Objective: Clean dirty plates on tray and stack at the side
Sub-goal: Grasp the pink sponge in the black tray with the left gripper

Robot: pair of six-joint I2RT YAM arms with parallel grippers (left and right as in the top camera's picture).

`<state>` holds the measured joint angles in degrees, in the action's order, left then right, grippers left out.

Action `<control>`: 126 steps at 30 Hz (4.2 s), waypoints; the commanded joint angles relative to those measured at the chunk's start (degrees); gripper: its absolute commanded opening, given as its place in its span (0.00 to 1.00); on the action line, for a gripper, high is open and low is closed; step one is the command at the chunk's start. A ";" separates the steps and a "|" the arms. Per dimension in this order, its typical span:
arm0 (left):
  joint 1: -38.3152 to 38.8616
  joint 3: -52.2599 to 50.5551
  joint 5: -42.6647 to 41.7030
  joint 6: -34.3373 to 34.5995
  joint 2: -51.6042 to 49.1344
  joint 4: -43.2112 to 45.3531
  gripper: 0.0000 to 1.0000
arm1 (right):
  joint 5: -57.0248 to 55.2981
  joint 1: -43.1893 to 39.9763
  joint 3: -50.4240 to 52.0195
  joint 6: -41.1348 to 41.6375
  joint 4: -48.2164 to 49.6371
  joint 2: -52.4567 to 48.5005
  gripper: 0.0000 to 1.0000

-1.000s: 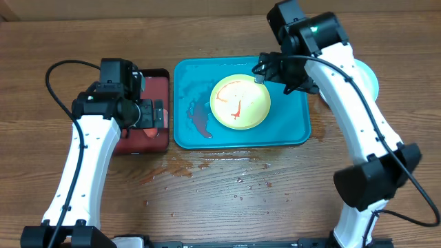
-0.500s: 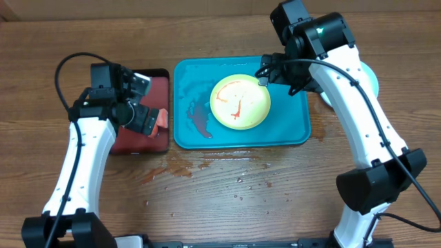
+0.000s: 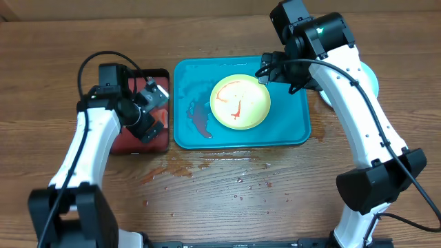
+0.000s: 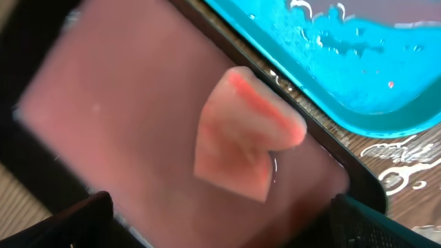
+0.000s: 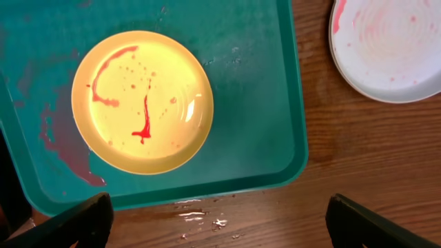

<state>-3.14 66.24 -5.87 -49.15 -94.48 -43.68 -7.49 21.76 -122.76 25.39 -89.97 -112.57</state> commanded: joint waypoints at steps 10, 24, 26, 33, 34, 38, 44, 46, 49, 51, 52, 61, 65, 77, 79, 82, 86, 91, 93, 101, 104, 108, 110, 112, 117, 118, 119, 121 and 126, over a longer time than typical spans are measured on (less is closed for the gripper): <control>-2.91 -0.50 -3.56 -4.50 -11.21 5.16 1.00 | -0.83 -0.13 -1.49 -0.28 0.72 2.01 1.00; -3.32 -0.52 -14.29 -6.64 -12.39 6.58 0.75 | -0.37 -0.13 -1.49 0.00 0.74 2.01 1.00; -3.32 -0.50 -14.97 -6.64 -12.39 7.23 0.75 | -0.37 -0.13 -1.49 0.07 0.74 2.01 1.00; -3.32 -0.50 -15.19 -6.62 -13.44 8.81 0.65 | -0.15 -0.13 -1.49 0.07 0.74 2.01 1.00; -3.32 -0.50 -15.19 -6.62 -13.49 8.81 0.63 | -0.15 -0.13 -1.49 0.07 0.74 2.01 1.00; -3.32 -0.50 -15.17 -6.60 -13.62 8.79 0.48 | -0.15 -0.13 -1.49 0.07 0.72 2.01 1.00; -3.32 -0.52 -15.13 -6.58 -13.64 8.83 0.30 | 0.04 -0.13 -1.49 0.07 0.72 2.01 1.00; -3.32 -0.50 -14.91 -6.58 -13.64 8.83 0.22 | 0.04 -0.13 -1.49 0.07 0.72 2.01 1.00; -3.32 -0.52 -14.51 -5.86 -13.64 8.81 0.04 | 0.07 -0.13 -1.49 0.07 0.70 2.01 1.00; -3.32 -0.48 -14.45 -4.44 -13.62 9.05 0.04 | 0.04 -0.13 -1.49 0.07 0.68 2.01 1.00; -3.32 -0.44 -14.25 -3.28 -13.62 9.29 0.04 | 0.04 -0.13 -1.49 0.07 0.68 2.01 1.00; -3.32 6.12 -0.59 17.66 -12.79 5.90 0.04 | 0.11 -0.13 -1.49 0.07 0.68 2.01 1.00; -3.28 11.06 7.65 25.53 -12.50 0.87 0.04 | 0.28 -0.13 -1.46 0.07 0.70 2.01 1.00; -3.26 12.11 13.70 47.01 -12.90 0.35 0.04 | 1.11 -0.13 -1.49 0.07 0.74 2.01 1.00; -3.06 11.82 13.68 47.63 -13.07 0.37 0.04 | 1.11 -0.13 -1.46 0.07 0.79 2.01 1.00; -2.54 11.47 13.73 47.89 -13.46 0.48 0.04 | 1.14 -0.13 -1.49 0.07 0.98 2.01 1.00; -2.21 11.47 13.68 48.00 -14.99 1.14 0.04 | 1.11 -0.13 -1.46 0.07 1.31 2.01 1.00; -2.19 11.47 13.07 49.46 -18.34 1.77 0.04 | 1.09 -0.13 -1.44 0.04 1.75 1.99 1.00; -2.12 11.47 11.82 49.44 -19.91 1.95 0.04 | 1.09 -0.13 -1.44 0.04 1.92 2.01 1.00; -2.08 11.50 10.32 50.01 -22.16 1.97 0.04 | 1.09 -0.13 -1.44 0.04 2.45 1.99 1.00; -2.08 11.69 10.32 50.01 -21.90 1.66 0.04 | 1.09 -0.13 -1.44 0.04 2.56 1.99 1.00; -2.08 12.87 10.32 50.01 -20.68 -0.31 0.04 | 1.09 -0.15 -1.44 0.00 2.95 1.99 1.00; -2.08 13.79 10.32 50.01 -19.34 -1.38 0.04 | 1.01 -0.15 -1.44 -0.17 3.34 1.99 1.00; -2.08 14.88 10.32 50.01 -17.64 -2.25 0.04 | 0.61 -0.20 -1.33 -0.15 3.80 1.99 1.00; -2.08 16.50 10.32 50.84 -12.04 -2.73 0.04 | -0.94 -0.83 -0.76 -0.15 4.17 1.64 1.00; -2.08 16.50 10.29 50.90 -10.91 -2.73 0.04 | -1.40 -1.01 -0.22 -0.15 4.39 1.49 1.00; -2.08 16.50 10.29 50.90 -9.53 -2.82 0.04 | -1.53 -1.33 0.74 -0.15 4.68 1.33 1.00; -2.08 16.50 10.29 50.88 -7.65 -3.30 0.04 | -1.49 -1.90 2.99 -0.15 5.84 1.25 1.00; -2.08 16.50 10.27 50.88 -4.72 -5.53 0.04 | -1.49 -3.37 12.72 -0.15 12.37 1.25 1.00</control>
<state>-5.61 81.80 4.99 0.56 -101.27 -48.38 -8.01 19.33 -114.43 25.41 -79.46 -112.44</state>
